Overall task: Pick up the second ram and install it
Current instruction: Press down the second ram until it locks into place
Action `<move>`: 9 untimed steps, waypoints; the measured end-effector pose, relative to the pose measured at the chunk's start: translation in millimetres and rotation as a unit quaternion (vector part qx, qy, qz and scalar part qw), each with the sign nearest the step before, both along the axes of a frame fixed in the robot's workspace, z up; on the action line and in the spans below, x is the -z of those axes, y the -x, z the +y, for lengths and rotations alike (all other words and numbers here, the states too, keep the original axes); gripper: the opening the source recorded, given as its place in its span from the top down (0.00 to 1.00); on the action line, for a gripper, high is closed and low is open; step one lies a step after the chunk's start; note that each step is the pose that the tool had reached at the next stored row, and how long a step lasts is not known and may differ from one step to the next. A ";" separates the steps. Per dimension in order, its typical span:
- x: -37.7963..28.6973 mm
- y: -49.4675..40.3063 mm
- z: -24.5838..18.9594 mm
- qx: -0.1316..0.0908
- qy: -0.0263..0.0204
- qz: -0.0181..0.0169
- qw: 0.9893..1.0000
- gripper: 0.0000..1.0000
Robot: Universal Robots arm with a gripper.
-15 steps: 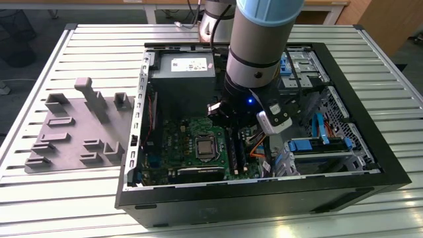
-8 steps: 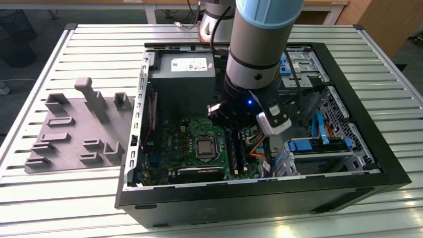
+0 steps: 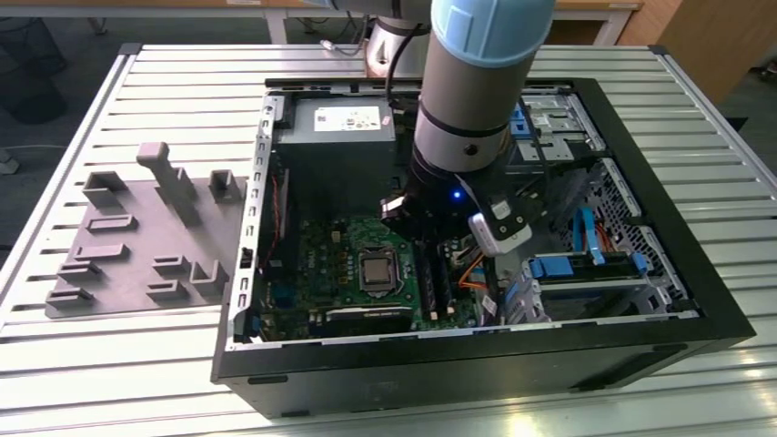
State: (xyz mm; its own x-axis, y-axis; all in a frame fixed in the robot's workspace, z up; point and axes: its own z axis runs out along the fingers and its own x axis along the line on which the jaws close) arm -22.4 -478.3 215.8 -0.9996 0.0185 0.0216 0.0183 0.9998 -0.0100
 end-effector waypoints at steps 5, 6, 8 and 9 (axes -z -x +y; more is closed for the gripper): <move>0.8 -0.3 0.4 0.000 0.001 0.000 1.000 0.89; 0.3 -0.2 0.3 0.000 -0.001 0.000 1.000 0.89; -3.7 -0.3 0.7 0.000 -0.002 -0.001 1.000 0.89; -7.0 -0.3 0.4 0.000 -0.001 0.000 1.000 0.89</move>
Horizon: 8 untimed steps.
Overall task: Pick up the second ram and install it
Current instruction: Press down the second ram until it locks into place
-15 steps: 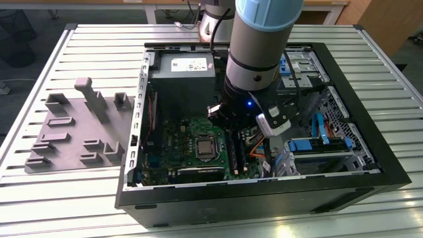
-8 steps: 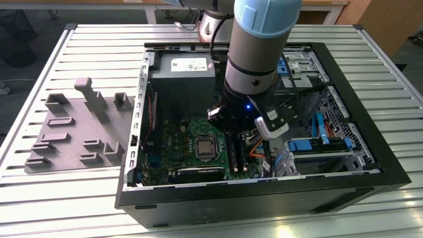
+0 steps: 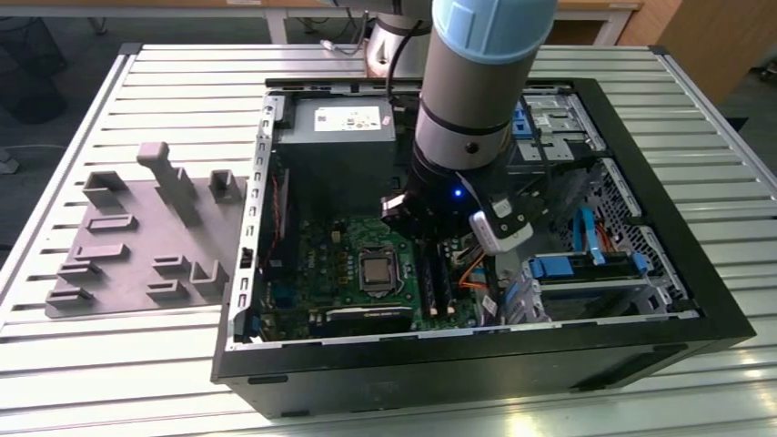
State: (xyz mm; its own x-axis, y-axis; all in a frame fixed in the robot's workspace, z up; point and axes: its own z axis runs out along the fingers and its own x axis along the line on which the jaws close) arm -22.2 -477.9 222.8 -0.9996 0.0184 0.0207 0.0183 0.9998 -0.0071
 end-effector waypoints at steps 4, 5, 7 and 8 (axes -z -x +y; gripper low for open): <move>-10.8 0.1 -0.2 0.000 0.001 0.000 1.000 0.89; -12.8 0.1 -0.2 0.000 0.001 0.000 1.000 0.89; -14.3 0.2 -0.2 0.000 0.001 0.000 1.000 0.89; -14.2 0.2 -0.2 0.000 0.000 0.000 1.000 0.89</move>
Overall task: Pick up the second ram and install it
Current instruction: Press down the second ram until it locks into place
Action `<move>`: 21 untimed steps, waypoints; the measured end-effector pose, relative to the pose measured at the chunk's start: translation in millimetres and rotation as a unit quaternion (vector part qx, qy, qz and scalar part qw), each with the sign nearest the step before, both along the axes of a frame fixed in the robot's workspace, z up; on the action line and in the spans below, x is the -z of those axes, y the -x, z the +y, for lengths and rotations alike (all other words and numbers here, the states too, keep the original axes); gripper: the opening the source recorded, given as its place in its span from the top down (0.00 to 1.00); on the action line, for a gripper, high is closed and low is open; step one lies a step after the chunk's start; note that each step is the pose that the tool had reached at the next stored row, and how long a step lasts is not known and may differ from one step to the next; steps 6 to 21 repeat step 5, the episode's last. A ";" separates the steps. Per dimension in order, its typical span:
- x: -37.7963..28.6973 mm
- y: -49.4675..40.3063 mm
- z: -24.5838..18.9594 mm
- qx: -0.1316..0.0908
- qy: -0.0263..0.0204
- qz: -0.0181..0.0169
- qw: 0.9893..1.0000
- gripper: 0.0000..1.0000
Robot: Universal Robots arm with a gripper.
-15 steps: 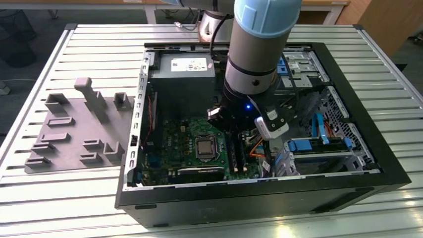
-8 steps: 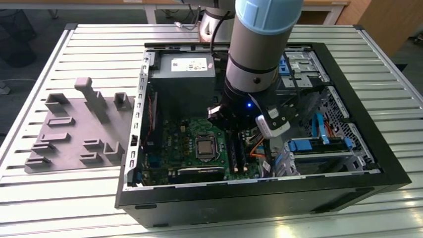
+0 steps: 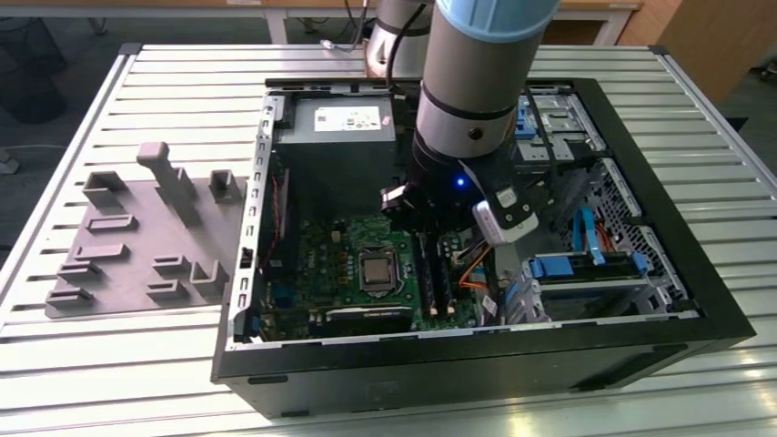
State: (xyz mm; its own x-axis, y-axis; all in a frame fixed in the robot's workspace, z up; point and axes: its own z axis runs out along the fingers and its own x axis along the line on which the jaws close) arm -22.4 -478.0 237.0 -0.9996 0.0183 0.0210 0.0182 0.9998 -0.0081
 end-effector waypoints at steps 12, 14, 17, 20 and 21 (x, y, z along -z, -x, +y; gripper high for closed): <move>-0.1 0.1 0.0 0.000 0.000 0.000 1.000 0.89; -0.1 0.1 0.0 0.000 0.000 0.000 1.000 0.89; -0.1 0.1 0.0 0.000 0.000 0.000 1.000 0.89; -0.1 0.1 0.0 0.000 0.000 0.000 1.000 0.89; -0.1 0.1 0.0 0.000 0.000 0.000 1.000 0.89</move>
